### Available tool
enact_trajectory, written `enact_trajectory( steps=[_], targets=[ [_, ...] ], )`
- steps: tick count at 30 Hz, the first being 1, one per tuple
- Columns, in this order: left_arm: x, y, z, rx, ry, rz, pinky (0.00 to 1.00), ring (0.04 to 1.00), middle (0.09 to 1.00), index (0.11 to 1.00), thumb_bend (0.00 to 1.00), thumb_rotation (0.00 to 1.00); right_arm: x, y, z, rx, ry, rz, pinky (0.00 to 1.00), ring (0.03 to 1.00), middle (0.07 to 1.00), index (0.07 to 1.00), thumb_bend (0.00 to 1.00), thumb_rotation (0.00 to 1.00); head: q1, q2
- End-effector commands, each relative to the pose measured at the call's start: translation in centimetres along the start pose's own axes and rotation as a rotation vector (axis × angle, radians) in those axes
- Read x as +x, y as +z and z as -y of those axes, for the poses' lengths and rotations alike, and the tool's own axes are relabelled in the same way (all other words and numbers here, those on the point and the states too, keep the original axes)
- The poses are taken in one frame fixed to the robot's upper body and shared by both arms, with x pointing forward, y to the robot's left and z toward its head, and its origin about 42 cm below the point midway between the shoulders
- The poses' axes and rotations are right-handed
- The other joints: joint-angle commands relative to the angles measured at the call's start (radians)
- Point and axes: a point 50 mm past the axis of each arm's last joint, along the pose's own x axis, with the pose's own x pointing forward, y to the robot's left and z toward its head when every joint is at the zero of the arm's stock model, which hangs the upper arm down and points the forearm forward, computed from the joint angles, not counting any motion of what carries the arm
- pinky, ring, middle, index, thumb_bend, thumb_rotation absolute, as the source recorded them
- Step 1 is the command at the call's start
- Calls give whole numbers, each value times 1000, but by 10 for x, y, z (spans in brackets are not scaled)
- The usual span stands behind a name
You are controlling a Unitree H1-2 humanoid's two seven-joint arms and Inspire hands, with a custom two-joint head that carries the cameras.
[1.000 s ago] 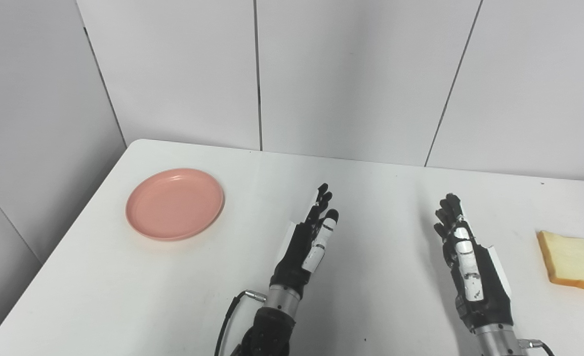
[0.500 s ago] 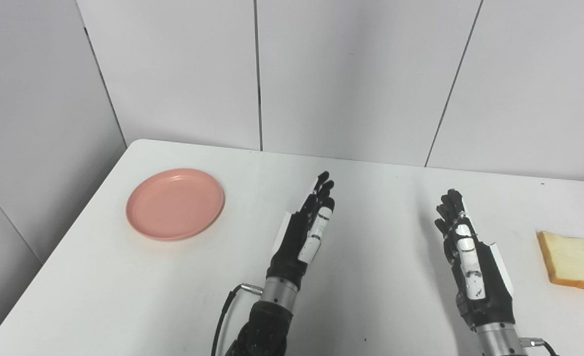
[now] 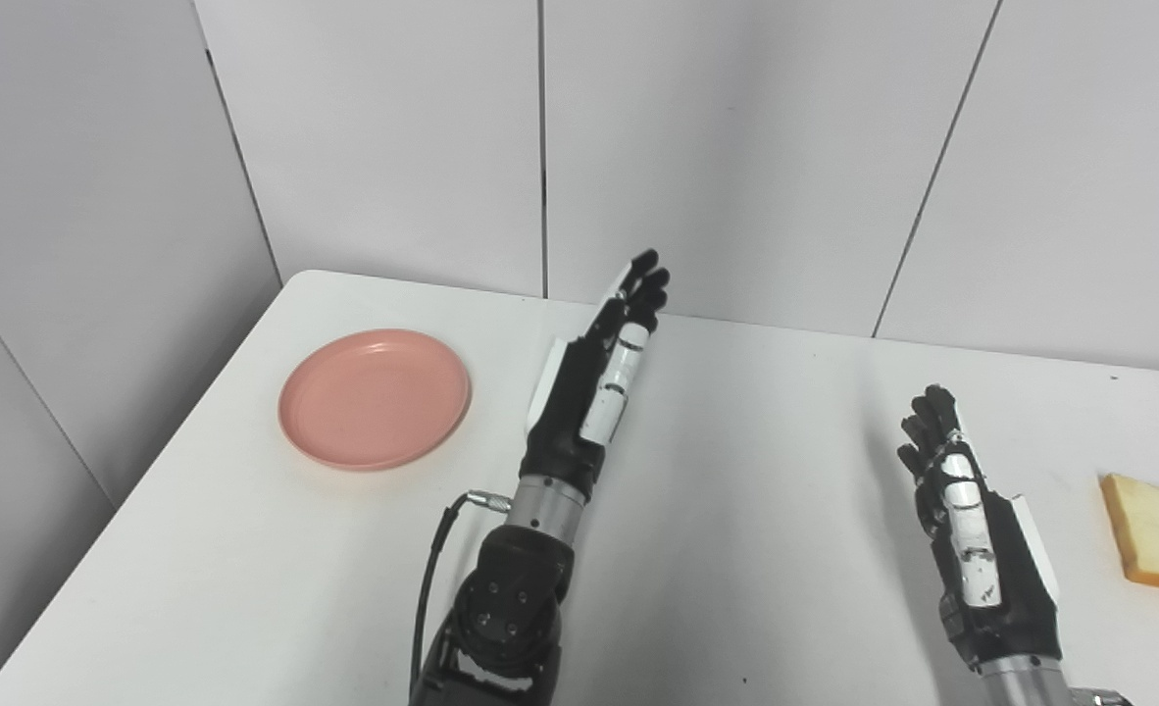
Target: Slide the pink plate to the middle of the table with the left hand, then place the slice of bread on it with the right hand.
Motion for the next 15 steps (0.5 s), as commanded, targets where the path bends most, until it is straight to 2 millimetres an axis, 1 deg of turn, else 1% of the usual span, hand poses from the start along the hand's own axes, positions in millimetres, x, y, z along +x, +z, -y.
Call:
enact_trajectory(
  steps=[1,4,7,10,12,15],
  targets=[
    [16,26,-10,8,-5,98,971,932,936,916,451,1000,10,17,-1,3,13,64,1000,1000,1000,1000,97,1000,0,0],
    [23,39,-27,32,0,150,996,951,951,934,446,1000,11,17,0,5,9,64,1000,1000,1000,1000,86,1000,8,0],
    [29,50,-42,57,12,190,997,968,965,946,448,1000,11,18,-1,0,-1,58,1000,1000,1000,1000,77,1000,8,0],
    [31,58,-57,101,54,204,988,957,957,942,478,1000,10,20,-2,-4,-7,56,1000,1000,1000,1000,70,1000,8,-1],
    [32,63,-71,122,74,211,988,951,952,943,473,1000,9,21,-4,2,-11,57,1000,1000,1000,1000,59,1000,10,0],
    [32,70,-89,144,153,224,970,926,937,932,473,1000,9,24,-6,-2,-9,55,1000,1000,1000,1000,56,1000,11,-2]
  ],
)
